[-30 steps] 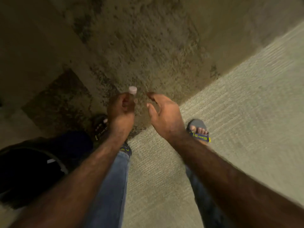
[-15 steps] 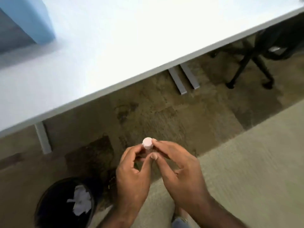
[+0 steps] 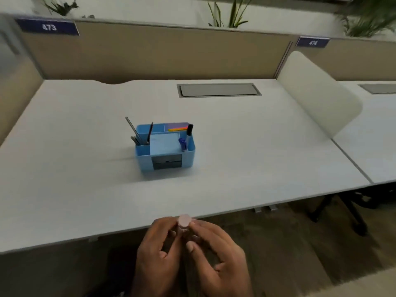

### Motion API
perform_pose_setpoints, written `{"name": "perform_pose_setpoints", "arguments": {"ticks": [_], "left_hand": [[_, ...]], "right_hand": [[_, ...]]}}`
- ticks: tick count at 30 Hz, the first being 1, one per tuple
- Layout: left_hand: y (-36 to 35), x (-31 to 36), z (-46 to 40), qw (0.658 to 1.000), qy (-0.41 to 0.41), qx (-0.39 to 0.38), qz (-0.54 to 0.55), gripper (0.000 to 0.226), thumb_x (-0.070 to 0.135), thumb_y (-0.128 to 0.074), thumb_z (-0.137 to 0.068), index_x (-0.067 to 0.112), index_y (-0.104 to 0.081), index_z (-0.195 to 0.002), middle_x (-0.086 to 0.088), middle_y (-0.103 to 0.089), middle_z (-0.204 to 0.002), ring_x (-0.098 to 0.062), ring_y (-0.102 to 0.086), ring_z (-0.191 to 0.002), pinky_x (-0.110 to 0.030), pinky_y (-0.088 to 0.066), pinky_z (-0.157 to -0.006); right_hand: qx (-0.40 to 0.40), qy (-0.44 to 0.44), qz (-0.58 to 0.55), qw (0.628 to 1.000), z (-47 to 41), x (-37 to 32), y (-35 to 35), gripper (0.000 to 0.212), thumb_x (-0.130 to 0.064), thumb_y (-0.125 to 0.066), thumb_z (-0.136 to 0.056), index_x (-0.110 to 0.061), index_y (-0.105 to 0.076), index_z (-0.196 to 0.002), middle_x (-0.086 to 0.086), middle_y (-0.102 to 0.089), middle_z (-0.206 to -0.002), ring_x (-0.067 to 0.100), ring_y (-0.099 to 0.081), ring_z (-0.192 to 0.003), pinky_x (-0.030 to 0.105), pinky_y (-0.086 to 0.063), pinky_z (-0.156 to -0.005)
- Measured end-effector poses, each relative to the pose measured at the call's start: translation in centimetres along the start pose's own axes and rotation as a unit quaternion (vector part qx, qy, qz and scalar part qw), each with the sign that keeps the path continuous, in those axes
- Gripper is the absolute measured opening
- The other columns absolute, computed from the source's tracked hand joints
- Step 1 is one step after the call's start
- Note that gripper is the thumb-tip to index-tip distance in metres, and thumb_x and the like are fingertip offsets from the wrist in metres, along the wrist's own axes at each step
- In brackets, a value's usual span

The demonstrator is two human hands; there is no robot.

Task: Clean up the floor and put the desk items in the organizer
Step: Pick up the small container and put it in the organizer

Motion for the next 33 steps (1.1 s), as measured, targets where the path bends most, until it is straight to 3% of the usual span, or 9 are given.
{"name": "perform_pose_setpoints", "arguments": {"ticks": [4,8,10,12,16,19,23,29,33], "left_hand": [[4.0,0.4,-3.9,1.0,-0.002,0.014,-0.019,0.03,0.032,-0.075,-0.088,0.043,-0.067,-0.114,0.023,-0.064,-0.115,0.0,-0.063,-0.106,-0.005,-0.053,-0.076],[6.2,0.6,-7.8,0.998,0.003,0.032,-0.05,0.036,0.046,-0.069,-0.082,0.043,-0.063,-0.117,0.024,-0.061,-0.12,0.003,-0.064,-0.097,0.004,-0.048,-0.068],[6.9,0.7,-9.5,0.997,0.01,0.044,-0.057,0.039,0.048,-0.068,-0.08,0.047,-0.059,-0.118,0.025,-0.058,-0.122,0.008,-0.061,-0.096,0.003,-0.046,-0.061],[7.3,0.5,-11.3,0.997,0.018,0.054,-0.06,0.04,0.047,-0.067,-0.081,0.044,-0.062,-0.121,0.021,-0.061,-0.124,0.006,-0.063,-0.098,0.001,-0.044,-0.069],[7.2,-0.4,-15.1,0.994,0.028,0.073,-0.074,0.041,0.033,-0.074,-0.088,0.027,-0.068,-0.128,0.008,-0.068,-0.129,-0.01,-0.067,-0.109,-0.016,-0.052,-0.091],[7.1,-0.9,-17.8,0.99,0.035,0.097,-0.091,0.041,0.021,-0.078,-0.089,0.02,-0.069,-0.129,0.003,-0.07,-0.13,-0.015,-0.069,-0.113,-0.024,-0.056,-0.097],[7.1,-1.8,-19.7,0.984,0.066,0.135,-0.099,0.042,0.017,-0.08,-0.086,0.019,-0.069,-0.127,0.001,-0.071,-0.128,-0.019,-0.07,-0.113,-0.036,-0.06,-0.1],[6.1,-3.9,-21.1,0.972,0.145,0.14,-0.12,0.044,0.013,-0.078,-0.088,0.016,-0.067,-0.131,-0.002,-0.069,-0.132,-0.021,-0.069,-0.115,-0.041,-0.06,-0.1],[6.3,-4.8,-21.2,0.96,0.193,0.161,-0.125,0.049,0.02,-0.082,-0.085,0.02,-0.067,-0.132,0.001,-0.068,-0.132,-0.016,-0.068,-0.109,-0.032,-0.061,-0.093]], "right_hand": [[-0.055,0.02,0.018,0.998,-3.4,-3.5,-3.1,0.052,-0.012,-0.082,-0.088,-0.029,-0.069,-0.135,-0.02,-0.065,-0.14,0.005,-0.063,-0.131,0.024,-0.056,-0.104],[-0.126,-0.028,0.029,0.991,-6.4,-4.1,-6.6,0.066,-0.035,-0.081,-0.09,-0.066,-0.048,-0.139,-0.045,-0.047,-0.146,-0.012,-0.053,-0.133,0.009,-0.05,-0.103],[-0.151,-0.046,0.037,0.987,-7.9,-3.9,-8.0,0.069,-0.045,-0.078,-0.09,-0.075,-0.038,-0.138,-0.054,-0.037,-0.145,-0.02,-0.047,-0.132,0.001,-0.045,-0.1],[-0.176,-0.056,0.043,0.982,-9.5,-3.7,-9.2,0.071,-0.052,-0.075,-0.09,-0.079,-0.03,-0.139,-0.06,-0.028,-0.143,-0.026,-0.042,-0.131,-0.003,-0.041,-0.097],[-0.212,-0.049,0.031,0.976,-13.3,-3.1,-11.3,0.076,-0.055,-0.074,-0.091,-0.07,-0.026,-0.148,-0.057,-0.026,-0.148,-0.021,-0.042,-0.135,-0.002,-0.04,-0.101],[-0.239,-0.043,0.025,0.97,-15.8,-1.9,-12.5,0.079,-0.058,-0.072,-0.091,-0.069,-0.022,-0.15,-0.054,-0.023,-0.152,-0.019,-0.039,-0.139,0.006,-0.04,-0.109],[-0.279,-0.05,0.027,0.959,-18.7,0.1,-13.8,0.079,-0.061,-0.07,-0.091,-0.08,-0.014,-0.142,-0.063,-0.017,-0.145,-0.02,-0.036,-0.138,-0.005,-0.03,-0.102],[-0.347,-0.054,0.003,0.936,-21.7,2.9,-15.5,0.078,-0.064,-0.071,-0.089,-0.076,-0.019,-0.145,-0.05,-0.024,-0.156,-0.008,-0.036,-0.147,0.024,-0.041,-0.121],[-0.37,-0.027,-0.007,0.929,-22.8,3.3,-15.5,0.075,-0.064,-0.071,-0.09,-0.072,-0.024,-0.147,-0.052,-0.024,-0.153,-0.015,-0.032,-0.146,0.02,-0.037,-0.123]]}}
Point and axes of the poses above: each hand's wrist, its own z-axis away from the middle knuckle, its own y-axis out of the back of the hand, x = y × z, the point moved 10 cm from there along -z, towards the middle knuckle
